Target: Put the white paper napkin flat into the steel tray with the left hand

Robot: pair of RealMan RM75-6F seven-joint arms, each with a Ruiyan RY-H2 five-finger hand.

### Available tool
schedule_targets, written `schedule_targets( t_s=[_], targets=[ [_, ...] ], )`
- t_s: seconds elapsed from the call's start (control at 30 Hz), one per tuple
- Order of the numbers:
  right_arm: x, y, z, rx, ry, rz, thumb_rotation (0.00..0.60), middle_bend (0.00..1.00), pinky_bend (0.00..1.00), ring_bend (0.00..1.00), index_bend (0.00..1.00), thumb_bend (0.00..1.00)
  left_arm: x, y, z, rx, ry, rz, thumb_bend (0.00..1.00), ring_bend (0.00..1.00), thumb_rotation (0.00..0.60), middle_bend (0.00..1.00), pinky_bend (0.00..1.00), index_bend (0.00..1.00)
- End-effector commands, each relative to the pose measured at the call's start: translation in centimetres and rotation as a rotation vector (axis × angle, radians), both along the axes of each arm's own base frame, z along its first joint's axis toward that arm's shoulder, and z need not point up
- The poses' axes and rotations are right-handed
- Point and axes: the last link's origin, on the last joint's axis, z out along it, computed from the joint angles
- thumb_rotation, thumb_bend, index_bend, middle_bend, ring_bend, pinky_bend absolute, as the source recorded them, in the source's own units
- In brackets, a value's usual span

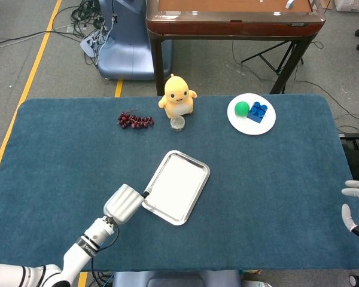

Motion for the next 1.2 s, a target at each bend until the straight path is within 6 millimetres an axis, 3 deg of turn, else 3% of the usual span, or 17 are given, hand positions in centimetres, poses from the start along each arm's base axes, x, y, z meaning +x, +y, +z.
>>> schedule_targets(
  t_s=[0.03,0.2,0.37,0.47,0.63,0.73,0.87,1.03,1.2],
  targets=[
    [0.0,-0.2,-0.2,0.008,0.006,-0.007,0.6,0.37,0.2,0.22,0.42,0.44,-1.4,-0.5,2.6,0.034,-0.048,0.021,0.78,0.82,0.6,0.96,0.98,0.18],
    [0.1,-0.6,-0.8,0.024,0.024,-0.021,0.6,0.37,0.2,0.22,0.42,0.44,-4.2,-1.2,5.1,0.043,-0.131,0.068,0.73,0.76,0.6,0.87,0.96,0.18],
    [0.2,-0.9,-1.3,0.035,0.041,-0.031,0.6,0.37,0.2,0.22,0.42,0.44,-7.4,-2.0,7.1,0.086,-0.223,0.109,0.69,0.67,0.6,0.67,0.9,0.17],
    [0.2,-1.0,-1.6,0.044,0.052,-0.039,0.6,0.37,0.2,0.22,0.42,0.44,-8.9,-2.3,8.5,0.139,-0.268,0.132,0.68,0.66,0.6,0.63,0.88,0.17],
    [0.2,-1.3,-2.3,0.065,0.074,-0.063,0.6,0.37,0.2,0.22,0.42,0.44,-10.7,-3.7,10.2,0.235,-0.281,0.14,0.64,0.49,0.6,0.5,0.68,0.17],
    [0.0,-1.6,-2.6,0.082,0.091,-0.1,0.6,0.37,0.2,0.22,0.42,0.44,-11.6,-4.9,10.8,0.269,-0.28,0.15,0.61,0.42,0.6,0.48,0.54,0.17],
    [-0.3,-2.2,-3.1,0.095,0.126,-0.18,0.6,0.37,0.2,0.22,0.42,0.44,-12.9,-6.8,11.4,0.297,-0.305,0.173,0.59,0.37,0.6,0.48,0.44,0.17],
    [-0.7,-3.0,-3.6,0.1,0.158,-0.257,0.6,0.37,0.2,0.22,0.42,0.44,-13.8,-8.1,12.2,0.337,-0.357,0.171,0.59,0.34,0.6,0.47,0.38,0.18],
    [-1.4,-4.0,-3.8,0.111,0.171,-0.323,0.6,0.37,0.2,0.22,0.42,0.44,-15.4,-7.9,13.1,0.392,-0.397,0.188,0.59,0.34,0.6,0.47,0.37,0.18]
  ],
)
